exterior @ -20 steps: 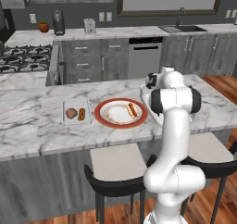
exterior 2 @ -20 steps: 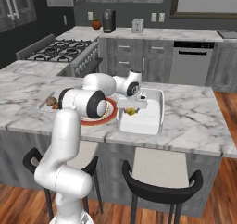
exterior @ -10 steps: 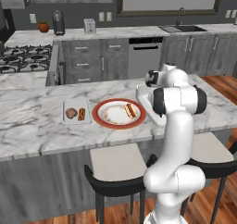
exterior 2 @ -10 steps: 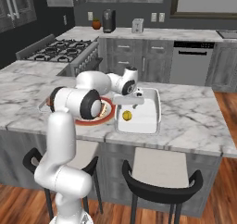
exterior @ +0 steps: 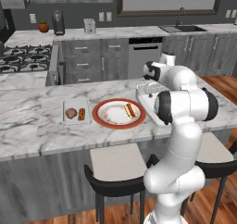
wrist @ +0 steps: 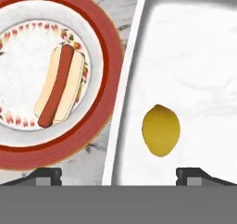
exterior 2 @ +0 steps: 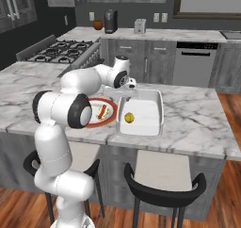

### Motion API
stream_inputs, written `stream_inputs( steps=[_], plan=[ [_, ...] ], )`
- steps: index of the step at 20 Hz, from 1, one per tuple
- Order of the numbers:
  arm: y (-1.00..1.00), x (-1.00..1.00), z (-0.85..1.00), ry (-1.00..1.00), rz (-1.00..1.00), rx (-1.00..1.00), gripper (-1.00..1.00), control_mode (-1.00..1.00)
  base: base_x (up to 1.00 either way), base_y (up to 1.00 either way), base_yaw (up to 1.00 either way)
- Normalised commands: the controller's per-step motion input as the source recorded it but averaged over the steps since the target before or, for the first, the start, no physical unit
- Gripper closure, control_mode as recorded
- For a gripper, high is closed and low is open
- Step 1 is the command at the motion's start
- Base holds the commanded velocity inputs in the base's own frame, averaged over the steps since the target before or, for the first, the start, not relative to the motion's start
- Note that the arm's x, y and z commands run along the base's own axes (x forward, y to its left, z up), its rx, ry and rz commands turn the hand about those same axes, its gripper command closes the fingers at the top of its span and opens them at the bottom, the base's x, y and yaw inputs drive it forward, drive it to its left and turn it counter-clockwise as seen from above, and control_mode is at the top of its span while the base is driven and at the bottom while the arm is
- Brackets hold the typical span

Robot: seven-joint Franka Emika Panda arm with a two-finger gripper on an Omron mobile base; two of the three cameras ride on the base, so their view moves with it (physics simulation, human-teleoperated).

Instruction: Place one cooked food and one vegetable from the large plate to each tupperware container.

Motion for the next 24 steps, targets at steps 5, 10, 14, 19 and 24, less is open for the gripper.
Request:
stream_inputs(
  steps=[5,10,14,19,24],
  plan=[
    [1.0,-0.02,0.19,-0.06,-0.16,0.0,-1.0,-1.0,0.0,0.0,0.0],
    [0.76,0.09,-0.13,0.0,-0.07,0.0,-1.0,-1.0,0.0,0.0,0.0],
    [0.29,0.23,-0.24,0.03,-0.07,0.0,-1.0,-1.0,0.0,0.0,0.0],
    [0.26,0.19,-0.44,0.1,-0.05,-0.01,-1.0,-1.0,0.0,0.0,0.0],
    [-0.13,0.09,-0.1,0.03,-0.03,-0.05,-1.0,-1.0,0.0,0.0,0.0]
  ],
)
